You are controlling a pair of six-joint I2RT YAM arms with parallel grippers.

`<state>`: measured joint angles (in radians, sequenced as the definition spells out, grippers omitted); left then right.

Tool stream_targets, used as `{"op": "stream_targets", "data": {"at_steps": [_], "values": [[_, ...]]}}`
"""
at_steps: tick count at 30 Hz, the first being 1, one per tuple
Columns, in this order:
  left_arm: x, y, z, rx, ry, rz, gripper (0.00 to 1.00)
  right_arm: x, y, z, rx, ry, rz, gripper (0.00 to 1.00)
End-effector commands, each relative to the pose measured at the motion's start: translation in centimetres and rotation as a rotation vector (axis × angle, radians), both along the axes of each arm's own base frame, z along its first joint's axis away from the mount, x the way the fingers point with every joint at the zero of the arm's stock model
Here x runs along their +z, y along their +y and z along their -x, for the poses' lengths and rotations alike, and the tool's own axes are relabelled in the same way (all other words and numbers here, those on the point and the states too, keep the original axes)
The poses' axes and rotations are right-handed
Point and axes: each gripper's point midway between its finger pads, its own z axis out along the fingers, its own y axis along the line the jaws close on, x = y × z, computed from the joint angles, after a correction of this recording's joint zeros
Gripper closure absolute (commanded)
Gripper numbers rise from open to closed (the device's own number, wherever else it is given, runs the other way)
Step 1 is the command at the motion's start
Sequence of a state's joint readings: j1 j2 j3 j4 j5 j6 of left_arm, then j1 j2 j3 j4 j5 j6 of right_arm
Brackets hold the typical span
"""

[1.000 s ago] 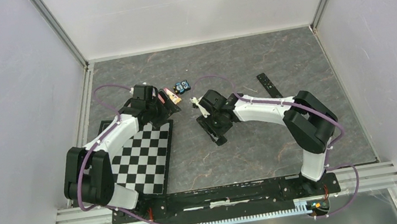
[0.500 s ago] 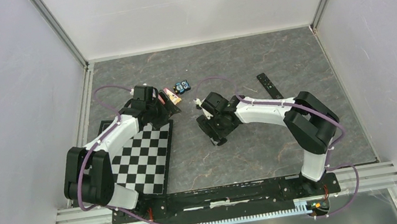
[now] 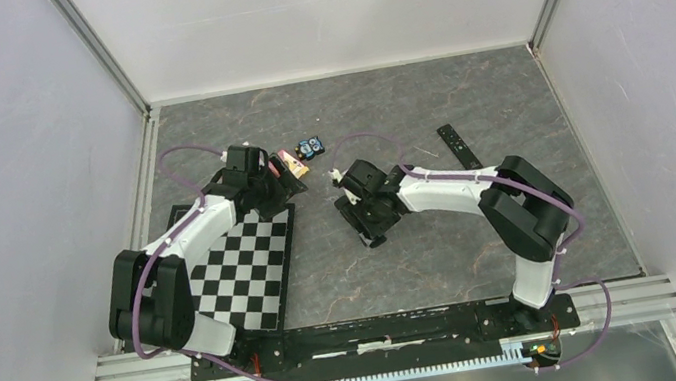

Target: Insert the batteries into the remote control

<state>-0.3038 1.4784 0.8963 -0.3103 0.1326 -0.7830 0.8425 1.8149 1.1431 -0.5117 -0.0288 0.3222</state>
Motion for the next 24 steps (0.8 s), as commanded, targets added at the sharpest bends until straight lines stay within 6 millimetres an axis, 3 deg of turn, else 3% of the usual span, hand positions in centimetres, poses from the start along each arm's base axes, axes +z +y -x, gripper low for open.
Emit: {"op": "stream_targets", "data": {"at_steps": [1, 12, 24], "values": [[1.0, 0.0, -0.7, 0.001, -0.047, 0.008, 0.18, -0.6, 0.4, 0.4, -0.006, 0.001, 0.009, 0.44], [0.8, 0.0, -0.6, 0.001, -0.042, 0.007, 0.18, 0.8, 0.2, -0.9, -0.013, -0.069, 0.064, 0.53], [0.8, 0.0, -0.7, 0.0, -0.043, 0.008, 0.18, 1.1, 1.3, -0.7, 0.021, -0.082, 0.041, 0.51]]}}
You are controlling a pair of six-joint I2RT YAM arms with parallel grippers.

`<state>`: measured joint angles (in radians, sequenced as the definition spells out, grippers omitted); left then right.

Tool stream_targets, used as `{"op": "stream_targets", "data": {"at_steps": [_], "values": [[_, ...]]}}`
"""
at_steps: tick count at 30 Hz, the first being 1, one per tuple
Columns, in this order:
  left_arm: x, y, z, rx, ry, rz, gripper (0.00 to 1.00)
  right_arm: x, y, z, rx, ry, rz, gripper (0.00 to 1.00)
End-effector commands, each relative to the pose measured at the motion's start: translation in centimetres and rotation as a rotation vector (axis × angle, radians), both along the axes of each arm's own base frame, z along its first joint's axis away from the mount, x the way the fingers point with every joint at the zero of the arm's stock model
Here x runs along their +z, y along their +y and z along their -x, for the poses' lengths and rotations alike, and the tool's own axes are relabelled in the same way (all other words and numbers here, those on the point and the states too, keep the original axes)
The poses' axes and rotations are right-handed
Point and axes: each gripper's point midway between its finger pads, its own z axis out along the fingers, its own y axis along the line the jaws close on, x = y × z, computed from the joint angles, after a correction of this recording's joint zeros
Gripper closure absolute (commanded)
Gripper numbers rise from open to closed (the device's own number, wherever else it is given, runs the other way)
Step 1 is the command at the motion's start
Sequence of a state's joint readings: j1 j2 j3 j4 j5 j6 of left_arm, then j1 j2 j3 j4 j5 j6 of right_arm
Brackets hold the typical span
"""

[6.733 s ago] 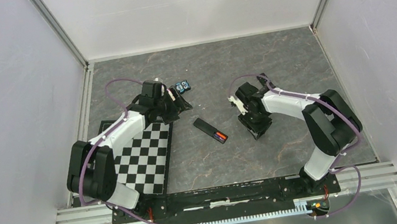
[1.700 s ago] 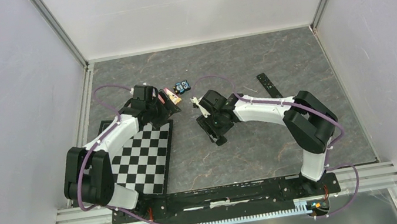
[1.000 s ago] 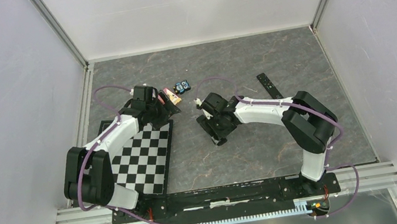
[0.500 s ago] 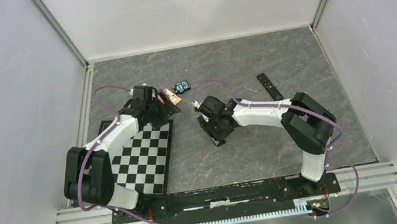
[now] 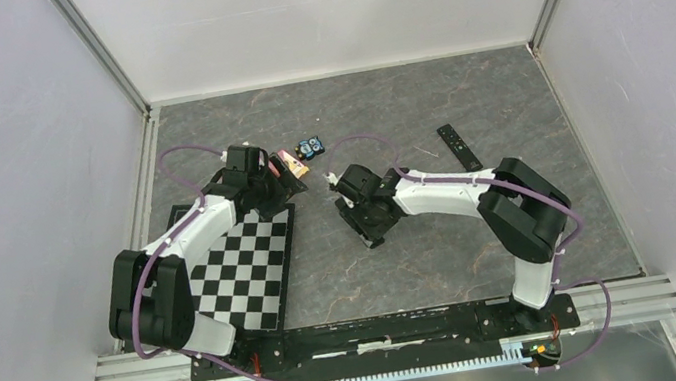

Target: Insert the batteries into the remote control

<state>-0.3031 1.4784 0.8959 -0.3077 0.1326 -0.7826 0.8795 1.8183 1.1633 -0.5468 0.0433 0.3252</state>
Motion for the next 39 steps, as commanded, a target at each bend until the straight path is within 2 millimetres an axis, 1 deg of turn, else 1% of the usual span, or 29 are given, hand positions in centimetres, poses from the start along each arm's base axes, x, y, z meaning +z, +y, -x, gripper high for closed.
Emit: {"op": "stream_targets", "data": {"at_steps": [1, 7, 11, 16, 19, 22, 25, 30, 31, 33, 37, 39], "values": [[0.8, 0.0, -0.7, 0.0, -0.04, 0.007, 0.18, 1.0, 1.4, -0.9, 0.017, -0.05, -0.009, 0.51], [0.8, 0.0, -0.7, -0.002, -0.041, 0.007, 0.18, 0.9, 1.0, -1.0, 0.021, -0.081, 0.055, 0.5], [0.7, 0.0, -0.7, 0.0, -0.038, 0.007, 0.18, 0.8, 0.6, -1.3, 0.013, -0.092, 0.083, 0.37], [0.7, 0.0, -0.7, -0.001, -0.038, 0.007, 0.18, 1.7, 1.4, -1.5, 0.006, -0.115, 0.032, 0.22], [0.8, 0.0, -0.7, -0.002, -0.041, 0.007, 0.17, 1.1, 1.5, -1.2, 0.003, -0.101, 0.018, 0.2], [0.9, 0.0, -0.6, -0.002, -0.042, 0.006, 0.17, 0.2, 1.7, -1.1, -0.007, -0.086, 0.016, 0.22], [0.9, 0.1, -0.5, -0.001, -0.042, 0.002, 0.17, -0.2, 1.5, -1.3, -0.024, -0.09, 0.023, 0.26], [1.0, 0.1, -0.5, -0.001, -0.047, 0.001, 0.17, -1.2, 0.6, -1.0, -0.046, -0.067, 0.037, 0.44], [1.0, 0.2, -0.6, -0.001, -0.046, 0.001, 0.17, -1.4, 0.3, -1.0, -0.048, -0.065, 0.045, 0.45], [1.0, 0.1, -0.6, -0.001, -0.047, 0.001, 0.17, -1.7, 0.1, -0.8, -0.044, -0.062, 0.056, 0.47], [0.9, 0.1, -0.5, -0.001, -0.043, 0.002, 0.17, -2.1, -0.3, -0.7, -0.031, -0.056, 0.072, 0.47], [1.0, 0.1, -0.6, -0.001, -0.045, 0.002, 0.17, -2.1, -0.5, -0.7, -0.023, -0.061, 0.085, 0.51]]}}
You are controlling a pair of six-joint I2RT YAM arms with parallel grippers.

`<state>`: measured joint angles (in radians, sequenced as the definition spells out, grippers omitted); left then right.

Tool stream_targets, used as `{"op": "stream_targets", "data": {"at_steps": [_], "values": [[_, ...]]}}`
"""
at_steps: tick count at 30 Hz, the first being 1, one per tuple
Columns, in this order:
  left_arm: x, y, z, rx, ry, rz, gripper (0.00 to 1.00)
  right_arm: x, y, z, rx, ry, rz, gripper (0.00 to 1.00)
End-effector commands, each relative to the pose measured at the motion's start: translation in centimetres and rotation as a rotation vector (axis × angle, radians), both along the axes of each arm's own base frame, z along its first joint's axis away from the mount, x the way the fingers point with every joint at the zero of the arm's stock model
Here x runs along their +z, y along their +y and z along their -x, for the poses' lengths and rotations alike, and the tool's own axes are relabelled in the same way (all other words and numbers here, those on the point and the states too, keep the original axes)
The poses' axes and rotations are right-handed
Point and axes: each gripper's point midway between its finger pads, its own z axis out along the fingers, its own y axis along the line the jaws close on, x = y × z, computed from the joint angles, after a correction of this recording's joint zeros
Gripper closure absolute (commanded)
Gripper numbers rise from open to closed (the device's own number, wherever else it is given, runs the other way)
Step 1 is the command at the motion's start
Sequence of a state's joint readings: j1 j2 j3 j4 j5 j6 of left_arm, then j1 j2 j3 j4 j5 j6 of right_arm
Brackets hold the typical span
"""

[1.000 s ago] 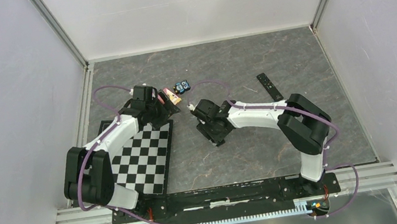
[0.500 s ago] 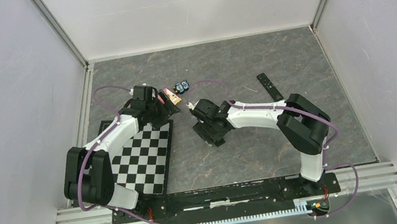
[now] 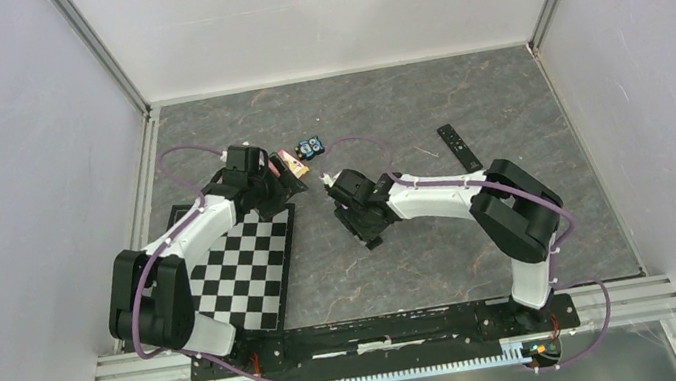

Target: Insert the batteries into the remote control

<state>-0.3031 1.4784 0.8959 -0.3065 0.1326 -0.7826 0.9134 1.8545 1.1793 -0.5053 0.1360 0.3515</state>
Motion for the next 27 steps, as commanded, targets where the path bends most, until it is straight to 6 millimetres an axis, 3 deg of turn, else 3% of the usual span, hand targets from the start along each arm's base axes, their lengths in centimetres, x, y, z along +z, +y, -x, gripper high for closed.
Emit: {"op": "stream_targets", "data": {"at_steps": [1, 6, 14, 19, 27], "values": [[1.0, 0.1, -0.5, 0.0, -0.044, 0.002, 0.17, -1.5, -1.6, 0.3, 0.006, 0.008, 0.067, 0.53], [0.8, 0.0, -0.5, -0.003, -0.04, 0.005, 0.17, -1.2, -2.9, -0.4, 0.076, -0.056, 0.125, 0.61], [0.9, -0.1, -0.4, -0.006, -0.038, 0.011, 0.17, -1.2, -5.6, -1.0, 0.329, -0.135, 0.26, 0.59], [1.0, 0.0, -0.3, 0.004, -0.034, 0.02, 0.16, -1.1, -4.8, 0.2, 0.499, -0.099, 0.187, 0.48], [1.0, -0.2, -0.3, 0.0, -0.03, 0.033, 0.16, -0.2, -4.7, -0.7, 0.465, -0.094, 0.142, 0.24]]}}
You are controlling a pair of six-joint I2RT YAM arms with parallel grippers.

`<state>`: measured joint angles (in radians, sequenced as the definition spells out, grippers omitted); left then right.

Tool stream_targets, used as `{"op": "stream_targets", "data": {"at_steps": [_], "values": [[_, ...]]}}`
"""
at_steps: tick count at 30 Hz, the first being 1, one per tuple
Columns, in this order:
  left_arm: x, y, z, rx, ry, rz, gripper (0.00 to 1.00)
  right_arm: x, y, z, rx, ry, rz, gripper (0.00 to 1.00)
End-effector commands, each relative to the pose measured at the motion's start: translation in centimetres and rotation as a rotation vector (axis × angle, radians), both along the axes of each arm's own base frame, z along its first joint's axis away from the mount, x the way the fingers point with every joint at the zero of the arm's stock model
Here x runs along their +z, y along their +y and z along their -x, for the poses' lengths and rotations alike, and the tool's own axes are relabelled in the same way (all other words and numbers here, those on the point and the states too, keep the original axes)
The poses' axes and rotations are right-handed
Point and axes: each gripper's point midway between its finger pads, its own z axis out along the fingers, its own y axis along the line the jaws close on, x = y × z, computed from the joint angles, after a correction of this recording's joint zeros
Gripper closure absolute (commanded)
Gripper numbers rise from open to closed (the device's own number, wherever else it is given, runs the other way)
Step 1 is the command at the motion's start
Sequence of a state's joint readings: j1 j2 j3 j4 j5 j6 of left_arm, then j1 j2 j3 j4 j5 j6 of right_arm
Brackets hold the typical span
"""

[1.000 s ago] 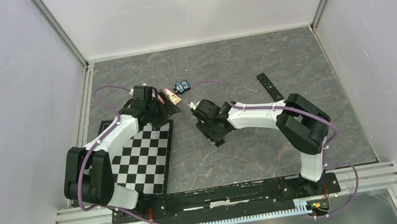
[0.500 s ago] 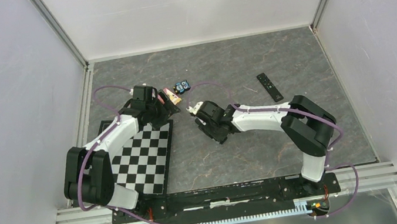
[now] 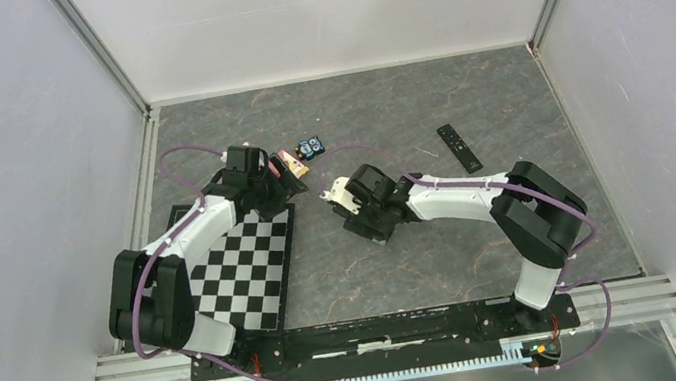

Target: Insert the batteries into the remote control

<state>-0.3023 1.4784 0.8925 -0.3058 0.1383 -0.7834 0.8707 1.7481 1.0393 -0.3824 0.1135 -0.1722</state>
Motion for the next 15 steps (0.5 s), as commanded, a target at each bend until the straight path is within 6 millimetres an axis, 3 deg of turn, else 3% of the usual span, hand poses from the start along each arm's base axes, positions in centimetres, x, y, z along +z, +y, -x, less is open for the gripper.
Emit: {"op": "stream_targets", "data": {"at_steps": [1, 6, 10, 15], "values": [[1.2, -0.2, -0.5, 0.002, -0.036, 0.031, 0.16, -0.5, -1.5, 0.9, 0.011, 0.062, 0.036, 0.22], [1.3, -0.6, -0.5, -0.019, -0.034, 0.05, 0.16, 1.9, -0.2, 0.0, -0.048, 0.049, -0.087, 0.13], [1.4, -2.4, -0.3, -0.097, -0.034, 0.123, 0.16, 3.5, 0.1, -0.1, -0.18, 0.116, -0.252, 0.11], [1.3, -4.8, -0.3, -0.195, -0.019, 0.206, 0.19, 3.4, -2.3, -0.2, -0.546, 0.21, -0.411, 0.11]]}}
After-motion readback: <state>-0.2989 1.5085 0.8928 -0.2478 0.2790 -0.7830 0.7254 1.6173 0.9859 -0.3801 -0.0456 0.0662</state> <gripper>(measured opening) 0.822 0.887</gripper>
